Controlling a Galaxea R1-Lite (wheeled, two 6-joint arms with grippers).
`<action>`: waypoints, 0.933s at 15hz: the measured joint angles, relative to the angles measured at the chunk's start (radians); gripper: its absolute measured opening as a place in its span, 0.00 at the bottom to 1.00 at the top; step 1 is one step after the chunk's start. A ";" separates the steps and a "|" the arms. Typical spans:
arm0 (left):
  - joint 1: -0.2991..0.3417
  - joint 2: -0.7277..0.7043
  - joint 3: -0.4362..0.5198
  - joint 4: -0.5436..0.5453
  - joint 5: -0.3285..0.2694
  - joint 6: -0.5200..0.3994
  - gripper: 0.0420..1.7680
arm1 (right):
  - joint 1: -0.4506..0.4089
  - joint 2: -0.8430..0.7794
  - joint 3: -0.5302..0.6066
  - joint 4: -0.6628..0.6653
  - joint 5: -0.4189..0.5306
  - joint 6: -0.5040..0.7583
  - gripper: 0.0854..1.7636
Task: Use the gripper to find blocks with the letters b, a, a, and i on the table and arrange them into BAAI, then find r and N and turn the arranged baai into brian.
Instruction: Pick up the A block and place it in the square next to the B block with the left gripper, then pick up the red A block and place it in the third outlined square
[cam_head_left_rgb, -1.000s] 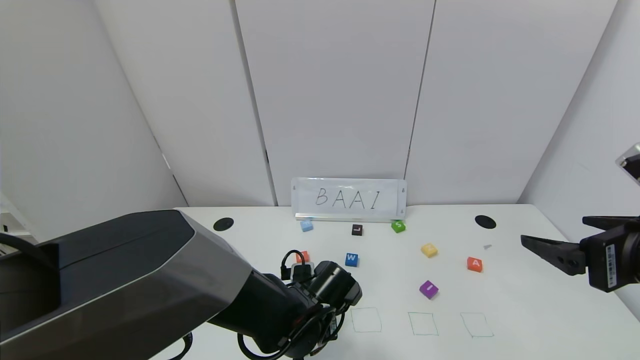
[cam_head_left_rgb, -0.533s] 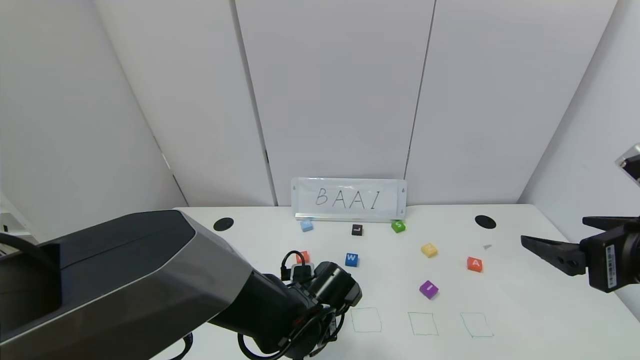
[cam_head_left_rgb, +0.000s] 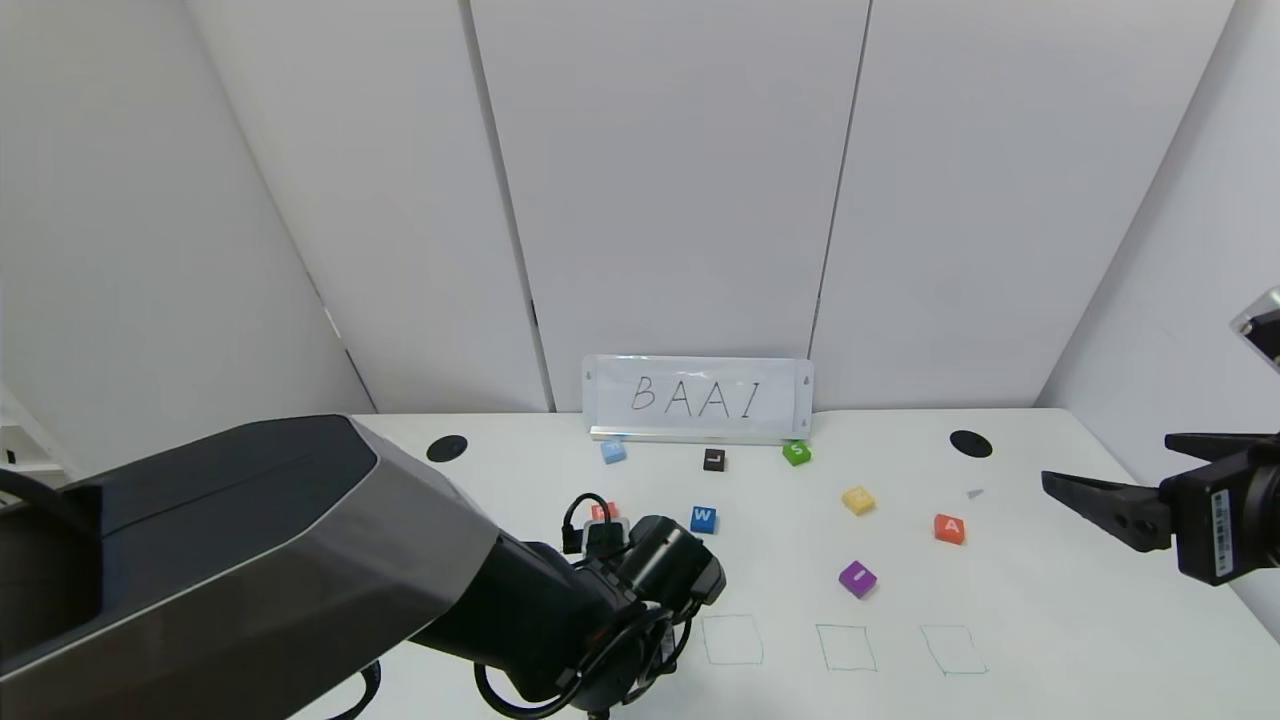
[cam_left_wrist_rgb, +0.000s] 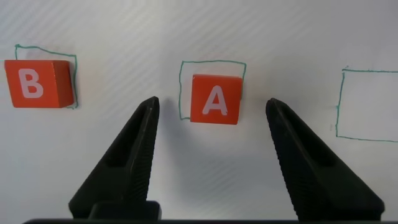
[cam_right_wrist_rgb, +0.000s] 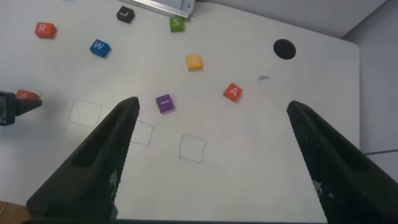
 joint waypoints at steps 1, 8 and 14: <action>0.000 -0.011 -0.001 0.003 0.006 0.004 0.73 | 0.000 0.000 0.000 0.000 0.000 0.000 0.97; 0.064 -0.177 -0.085 0.010 -0.009 0.126 0.87 | -0.024 0.039 0.001 -0.006 -0.002 0.003 0.97; 0.249 -0.388 -0.150 0.231 -0.343 0.344 0.92 | -0.081 0.129 -0.018 0.005 -0.002 0.010 0.97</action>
